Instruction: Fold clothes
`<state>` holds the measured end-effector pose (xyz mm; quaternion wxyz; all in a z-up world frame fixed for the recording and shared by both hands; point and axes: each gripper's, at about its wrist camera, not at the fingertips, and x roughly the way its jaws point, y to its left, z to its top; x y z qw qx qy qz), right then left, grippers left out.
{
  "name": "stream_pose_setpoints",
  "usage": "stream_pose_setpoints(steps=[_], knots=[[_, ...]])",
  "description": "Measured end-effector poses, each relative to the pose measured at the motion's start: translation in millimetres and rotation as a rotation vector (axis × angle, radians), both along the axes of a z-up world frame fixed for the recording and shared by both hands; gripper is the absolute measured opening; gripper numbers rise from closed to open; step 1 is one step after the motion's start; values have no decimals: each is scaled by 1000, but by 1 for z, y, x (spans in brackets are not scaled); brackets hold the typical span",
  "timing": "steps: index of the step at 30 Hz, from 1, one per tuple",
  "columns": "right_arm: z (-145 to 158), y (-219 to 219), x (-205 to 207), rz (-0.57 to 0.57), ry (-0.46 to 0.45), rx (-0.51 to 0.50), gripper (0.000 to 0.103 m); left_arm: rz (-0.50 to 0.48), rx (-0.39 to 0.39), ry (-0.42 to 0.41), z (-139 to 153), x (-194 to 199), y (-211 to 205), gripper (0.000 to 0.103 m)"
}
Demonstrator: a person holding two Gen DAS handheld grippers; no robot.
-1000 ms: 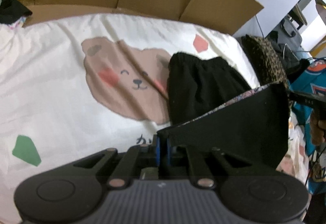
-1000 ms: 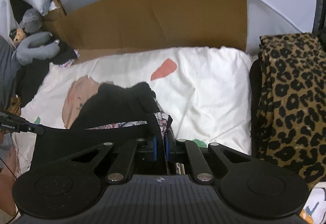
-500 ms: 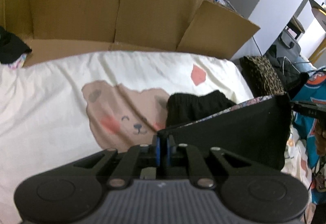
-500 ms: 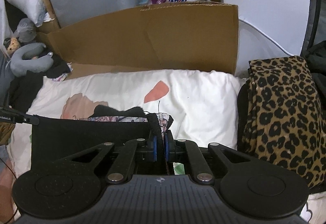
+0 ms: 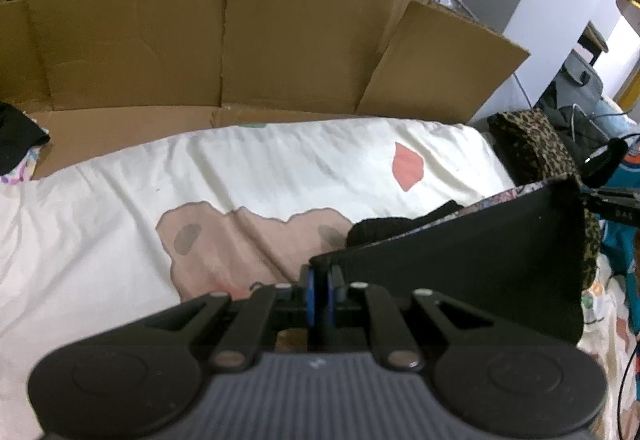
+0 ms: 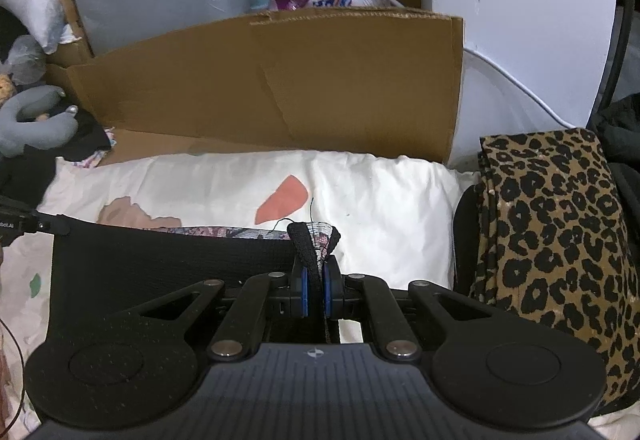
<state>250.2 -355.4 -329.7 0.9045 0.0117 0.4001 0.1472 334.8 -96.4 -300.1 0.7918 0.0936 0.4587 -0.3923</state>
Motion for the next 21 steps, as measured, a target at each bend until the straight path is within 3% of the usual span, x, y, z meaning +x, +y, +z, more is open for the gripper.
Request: stream_pose_setpoints(steps=[21], knots=[[-42, 4, 47, -50, 94, -57, 6, 19, 89, -10, -30, 28, -35, 6]])
